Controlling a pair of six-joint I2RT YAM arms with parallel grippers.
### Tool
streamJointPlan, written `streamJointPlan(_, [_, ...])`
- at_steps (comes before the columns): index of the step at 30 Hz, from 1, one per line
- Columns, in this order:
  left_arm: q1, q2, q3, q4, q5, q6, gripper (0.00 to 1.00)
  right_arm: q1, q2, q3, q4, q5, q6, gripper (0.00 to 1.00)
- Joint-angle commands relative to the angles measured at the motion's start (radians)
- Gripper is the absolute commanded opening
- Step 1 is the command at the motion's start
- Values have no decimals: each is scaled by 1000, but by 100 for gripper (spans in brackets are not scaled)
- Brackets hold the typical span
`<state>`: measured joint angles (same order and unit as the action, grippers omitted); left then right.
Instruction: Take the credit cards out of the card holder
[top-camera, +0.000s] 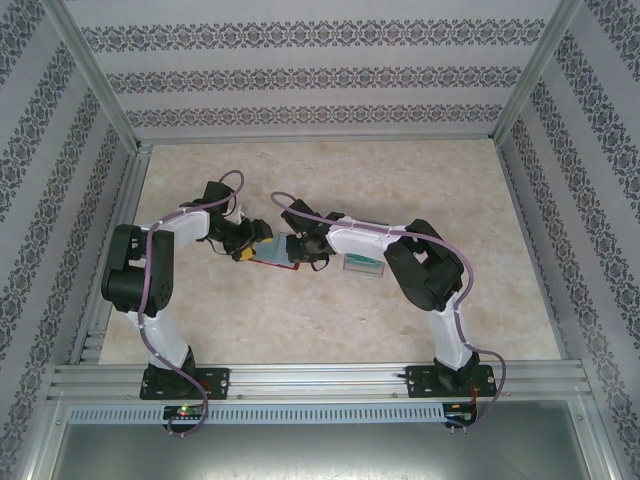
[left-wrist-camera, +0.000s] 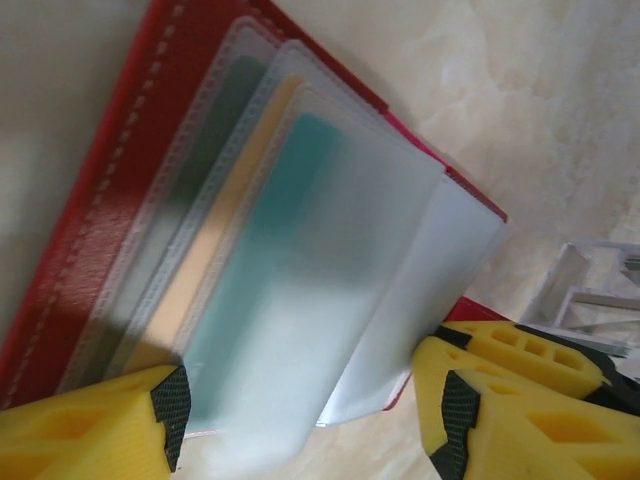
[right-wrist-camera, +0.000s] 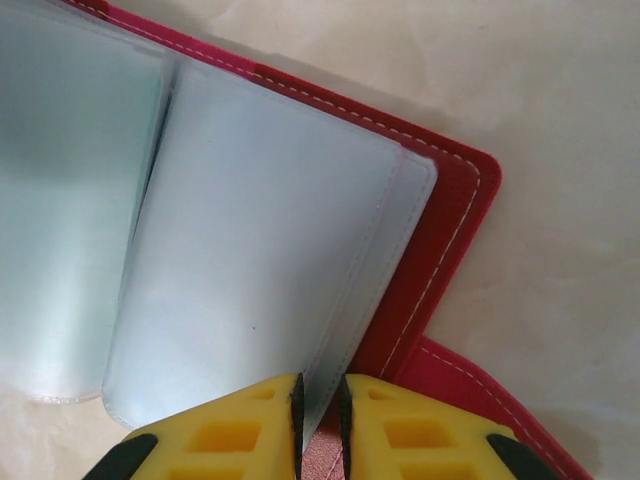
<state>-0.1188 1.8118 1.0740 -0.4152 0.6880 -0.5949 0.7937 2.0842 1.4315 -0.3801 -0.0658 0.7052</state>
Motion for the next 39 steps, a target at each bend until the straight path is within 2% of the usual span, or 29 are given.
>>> streamJointPlan(1, [-24,15,11,63,93,-2,70,1,33,6,15,-31,14,21])
streamJointPlan(10, [-35,1,15,108,154,-20,70,-1,25,-2,22,-29,18,21])
streamJointPlan(15, [-69,0,24,131,180,-28,70,-12,-28,-67,108,-27,50,21])
streamJointPlan(22, [-111,3,42,134,171,-35,69,-43,-160,-189,228,1,109,21])
streamJointPlan(29, [-76,-42,46,108,102,-32,68,-42,-158,-173,235,-42,103,22])
streamJointPlan(32, [-35,-63,44,77,64,-13,64,-36,-142,-154,255,-72,114,22])
streamJointPlan(37, [48,-81,6,65,10,-20,41,-27,-99,-93,265,-126,127,21])
streamJointPlan(39, [62,-74,10,27,-37,-10,25,-23,-78,-64,260,-145,134,20])
